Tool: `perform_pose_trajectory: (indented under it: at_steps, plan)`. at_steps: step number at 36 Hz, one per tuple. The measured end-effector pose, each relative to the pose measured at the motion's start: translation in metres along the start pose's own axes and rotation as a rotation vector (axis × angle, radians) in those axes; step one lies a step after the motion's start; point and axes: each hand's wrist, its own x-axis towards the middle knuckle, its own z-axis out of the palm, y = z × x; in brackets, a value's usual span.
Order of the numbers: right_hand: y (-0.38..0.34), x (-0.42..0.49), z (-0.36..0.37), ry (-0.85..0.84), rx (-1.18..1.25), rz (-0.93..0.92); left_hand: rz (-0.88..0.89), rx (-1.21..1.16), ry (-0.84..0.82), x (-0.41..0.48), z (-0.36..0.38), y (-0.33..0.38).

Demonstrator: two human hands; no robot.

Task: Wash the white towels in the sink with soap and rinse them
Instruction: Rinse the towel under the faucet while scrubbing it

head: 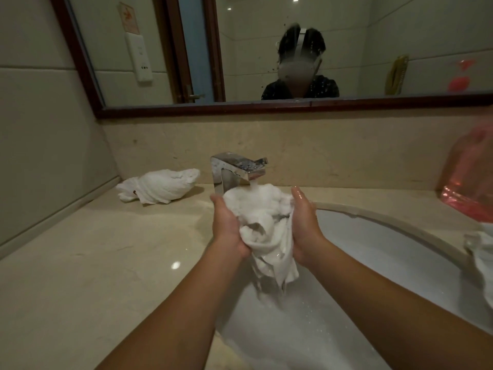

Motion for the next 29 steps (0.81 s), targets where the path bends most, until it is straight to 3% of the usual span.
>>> perform_pose_trajectory:
  at_steps: [6,11,16,22,29]
  plan:
    - [0.010,-0.023,0.009,-0.160,-0.135,0.033,0.055,-0.134,0.029,-0.002,-0.004,0.009]
    - [0.007,-0.032,0.016,-0.239,-0.007,0.162,0.124,-0.169,0.048,-0.001,-0.007,0.011]
    - [-0.008,-0.034,0.007,-0.191,0.092,0.235,0.165,-0.154,0.049,0.027,-0.018,-0.004]
    - [-0.026,-0.028,-0.005,-0.080,0.195,0.210,0.204,-0.089,-0.105,0.012,-0.012,-0.002]
    - [-0.025,-0.029,-0.003,-0.151,0.125,0.137,0.169,0.045,-0.166,-0.009,-0.009,-0.001]
